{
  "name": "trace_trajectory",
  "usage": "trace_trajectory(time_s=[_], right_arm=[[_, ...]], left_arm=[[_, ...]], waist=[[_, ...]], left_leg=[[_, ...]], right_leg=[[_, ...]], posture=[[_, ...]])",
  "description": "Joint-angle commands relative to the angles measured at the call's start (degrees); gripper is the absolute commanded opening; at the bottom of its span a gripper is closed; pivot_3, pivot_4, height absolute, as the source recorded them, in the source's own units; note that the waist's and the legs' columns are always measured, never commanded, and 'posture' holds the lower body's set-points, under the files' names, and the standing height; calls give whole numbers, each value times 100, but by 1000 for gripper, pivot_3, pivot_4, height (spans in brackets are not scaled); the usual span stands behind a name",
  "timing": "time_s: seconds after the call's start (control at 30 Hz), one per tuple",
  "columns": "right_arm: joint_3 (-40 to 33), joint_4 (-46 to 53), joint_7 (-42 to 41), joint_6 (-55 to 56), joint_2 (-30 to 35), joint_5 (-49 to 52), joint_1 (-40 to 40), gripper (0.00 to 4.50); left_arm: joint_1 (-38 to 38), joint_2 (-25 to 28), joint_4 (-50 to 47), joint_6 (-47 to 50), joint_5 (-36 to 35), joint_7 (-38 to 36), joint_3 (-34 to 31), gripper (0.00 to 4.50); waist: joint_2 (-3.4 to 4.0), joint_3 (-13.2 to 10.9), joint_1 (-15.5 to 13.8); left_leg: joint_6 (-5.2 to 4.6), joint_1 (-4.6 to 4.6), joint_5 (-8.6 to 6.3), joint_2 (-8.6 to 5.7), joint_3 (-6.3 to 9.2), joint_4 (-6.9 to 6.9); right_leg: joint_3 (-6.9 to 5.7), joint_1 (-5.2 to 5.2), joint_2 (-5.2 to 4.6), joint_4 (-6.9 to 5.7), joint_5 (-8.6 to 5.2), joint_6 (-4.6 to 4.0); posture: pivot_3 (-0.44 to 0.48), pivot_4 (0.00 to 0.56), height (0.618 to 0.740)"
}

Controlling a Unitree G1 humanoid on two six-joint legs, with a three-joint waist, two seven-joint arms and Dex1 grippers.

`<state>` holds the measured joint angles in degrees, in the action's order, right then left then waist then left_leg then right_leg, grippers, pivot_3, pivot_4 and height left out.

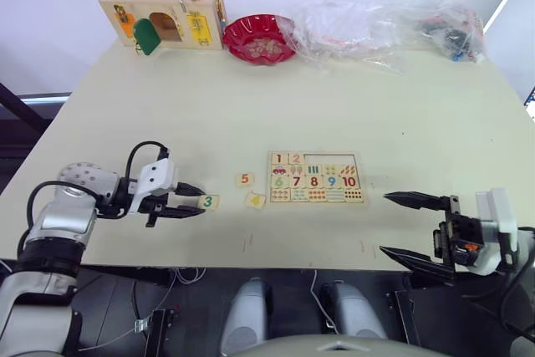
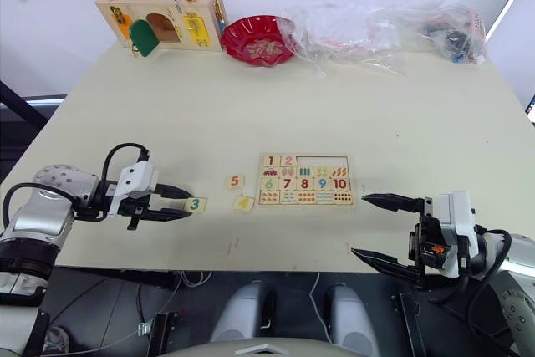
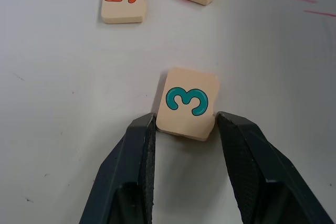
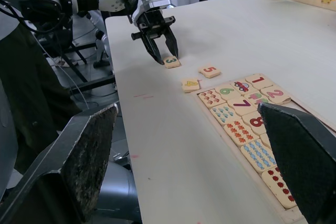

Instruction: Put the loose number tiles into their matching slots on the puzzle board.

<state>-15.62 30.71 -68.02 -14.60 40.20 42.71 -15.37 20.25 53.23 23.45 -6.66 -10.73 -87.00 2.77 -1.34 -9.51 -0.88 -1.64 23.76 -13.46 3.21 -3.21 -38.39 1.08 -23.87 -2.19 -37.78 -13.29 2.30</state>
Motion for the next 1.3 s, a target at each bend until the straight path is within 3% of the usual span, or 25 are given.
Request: trace_trajectory(time_s=[0.03, 0.4, 0.53, 0.6, 0.7, 0.87, 1.07, 1.2, 1.3], right_arm=[[-64, 134, 22, 114, -16, 48, -16, 4500], [-99, 223, 73, 128, -17, 62, -134, 4500], [-120, 227, 87, 164, -20, 56, -196, 4500], [-133, 224, 99, 194, -21, 42, -225, 4500], [-220, 181, 151, 276, -22, 7, -267, 4500], [-539, 156, 414, 335, -150, 151, -289, 4500], [-958, 385, 840, 365, -246, 293, -306, 4500], [-1214, 346, 697, 471, -196, 238, -503, 4500], [-1264, 325, 647, 501, -132, 166, -572, 4500]], left_arm=[[58, -88, 73, -83, 115, -32, 154, 1952], [246, -138, 382, -307, 240, -245, 260, 1952], [287, -106, 410, -317, 216, -282, 242, 974], [318, -56, 342, -292, 174, -303, 189, 974], [343, 159, -169, 66, 125, -255, 96, 974], [657, 615, -1692, 1696, -302, -331, 19, 974], [2315, 815, -2657, 4016, -297, -482, 931, 974], [3749, 245, -2416, 5110, 49, -445, 1774, 974], [4430, -315, -1920, 5148, 277, -260, 2120, 974]], waist=[[0, 0, -2], [2, 3, -3], [4, 5, 4], [4, 5, 4], [3, 5, 6], [-11, -1, -2], [-16, -5, 6], [-19, -7, -17], [-21, -7, 3]], left_leg=[[0, 0, 0, 0, 0, 0], [0, -2, 0, -1, 1, -1], [0, -2, 0, -1, 1, -1], [0, -2, 0, -1, 1, -1], [0, -2, 0, -1, 2, -1], [0, 5, 0, 0, 7, -2], [1, 4, 0, -7, 15, -4], [0, 8, 1, -11, 29, -5], [0, 11, 2, -16, 47, -10]], right_leg=[[0, 0, 0, 0, 0, 0], [-1, 3, 0, 0, 0, 0], [0, 3, 0, 0, 0, 0], [0, 3, 0, 0, 0, 0], [-1, 3, 0, 0, 0, 0], [-4, 1, 1, 0, 0, 0], [6, 8, 11, 0, -13, 21], [15, 9, 28, -1, -12, 27], [33, 17, 47, -1, -12, 29]], posture=[[0, 150, 740], [0, 150, 740], [0, 150, 740], [0, 150, 740], [0, 150, 740], [0, 150, 740], [0, 150, 740], [0, 150, 740], [0, 150, 740]])
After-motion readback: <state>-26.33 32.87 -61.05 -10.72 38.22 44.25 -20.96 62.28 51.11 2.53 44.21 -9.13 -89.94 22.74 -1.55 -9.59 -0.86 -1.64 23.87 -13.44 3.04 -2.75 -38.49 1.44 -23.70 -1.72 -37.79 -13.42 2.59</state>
